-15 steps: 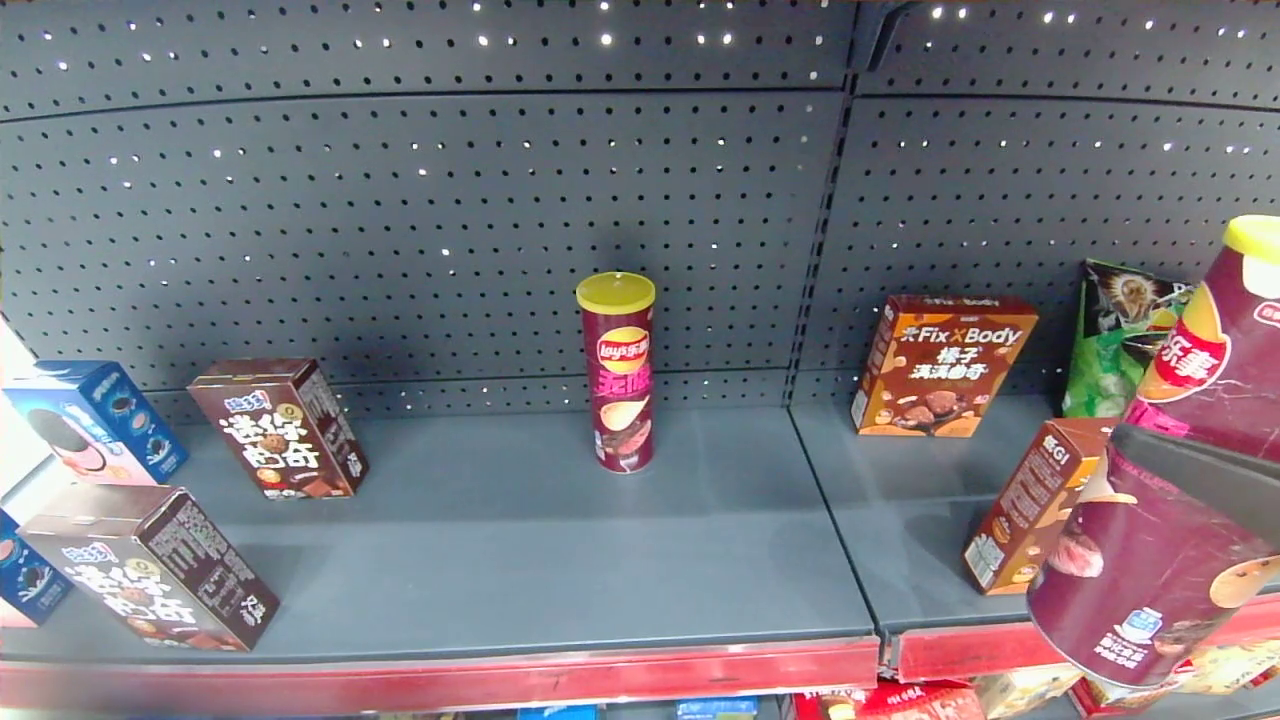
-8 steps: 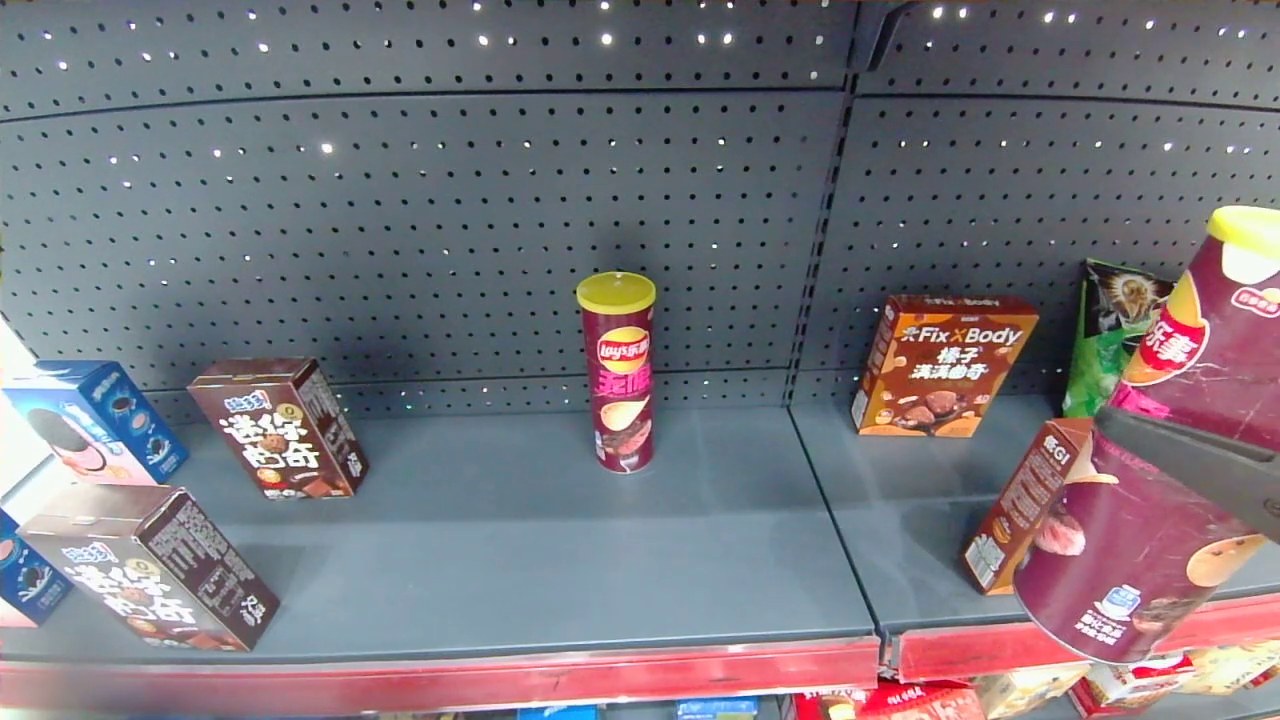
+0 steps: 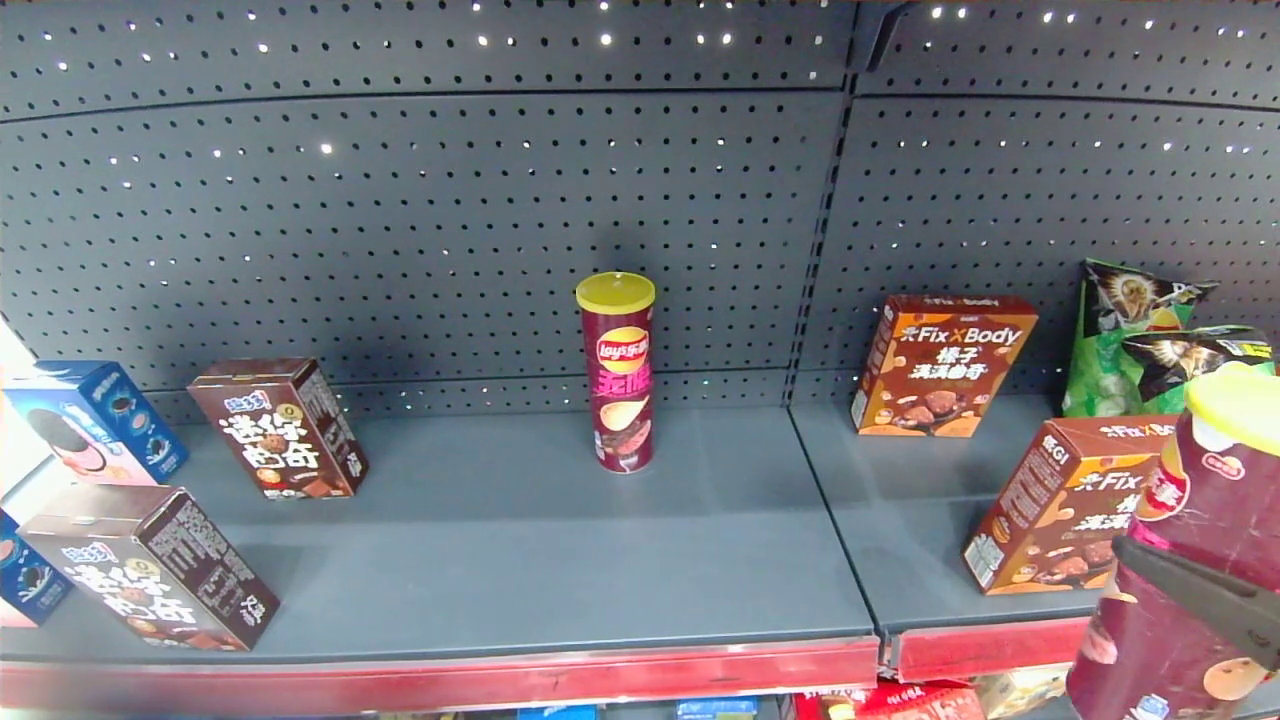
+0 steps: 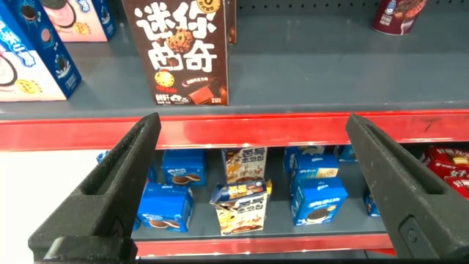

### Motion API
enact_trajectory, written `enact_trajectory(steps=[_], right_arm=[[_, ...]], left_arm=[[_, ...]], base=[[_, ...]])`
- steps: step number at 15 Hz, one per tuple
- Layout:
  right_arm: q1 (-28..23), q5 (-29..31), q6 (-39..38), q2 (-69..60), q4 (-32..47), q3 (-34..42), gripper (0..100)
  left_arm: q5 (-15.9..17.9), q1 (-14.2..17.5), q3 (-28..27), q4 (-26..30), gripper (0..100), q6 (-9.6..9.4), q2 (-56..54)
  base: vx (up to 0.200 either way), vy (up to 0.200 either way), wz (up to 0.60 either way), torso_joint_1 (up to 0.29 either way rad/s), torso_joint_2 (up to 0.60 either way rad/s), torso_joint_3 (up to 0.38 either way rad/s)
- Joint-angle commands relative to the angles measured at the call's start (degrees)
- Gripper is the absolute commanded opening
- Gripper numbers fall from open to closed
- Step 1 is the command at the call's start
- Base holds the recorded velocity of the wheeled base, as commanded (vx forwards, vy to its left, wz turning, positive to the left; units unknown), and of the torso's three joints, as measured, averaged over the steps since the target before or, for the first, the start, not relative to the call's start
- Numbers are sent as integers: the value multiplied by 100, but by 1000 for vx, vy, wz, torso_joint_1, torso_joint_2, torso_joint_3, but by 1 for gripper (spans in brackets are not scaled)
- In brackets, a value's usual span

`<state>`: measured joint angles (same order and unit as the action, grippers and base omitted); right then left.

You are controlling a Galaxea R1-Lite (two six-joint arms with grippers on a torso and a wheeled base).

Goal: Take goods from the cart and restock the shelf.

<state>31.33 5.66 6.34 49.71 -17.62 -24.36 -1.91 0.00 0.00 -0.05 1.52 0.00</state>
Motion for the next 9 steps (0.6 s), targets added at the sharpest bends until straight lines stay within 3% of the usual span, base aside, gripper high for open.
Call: enact_trajectory(steps=[1, 2, 4, 9], right_arm=[[-496, 94, -1, -427, -58, 230, 0], [-778, 41, 8, -454, -234, 432, 0], [-1709, -662, 25, -630, -427, 713, 0], [-2817, -1568, 122, -630, -655, 476, 0]], left_arm=[[-2, 0, 0, -4, 100, 6, 0], [-2, 0, 0, 5, 100, -3, 0], [-2, 0, 0, -4, 100, 6, 0], [-2, 0, 0, -4, 100, 6, 0]], base=[[0, 0, 0, 0, 0, 0], [0, 0, 0, 0, 0, 0], [0, 0, 0, 0, 0, 0], [0, 0, 0, 0, 0, 0]])
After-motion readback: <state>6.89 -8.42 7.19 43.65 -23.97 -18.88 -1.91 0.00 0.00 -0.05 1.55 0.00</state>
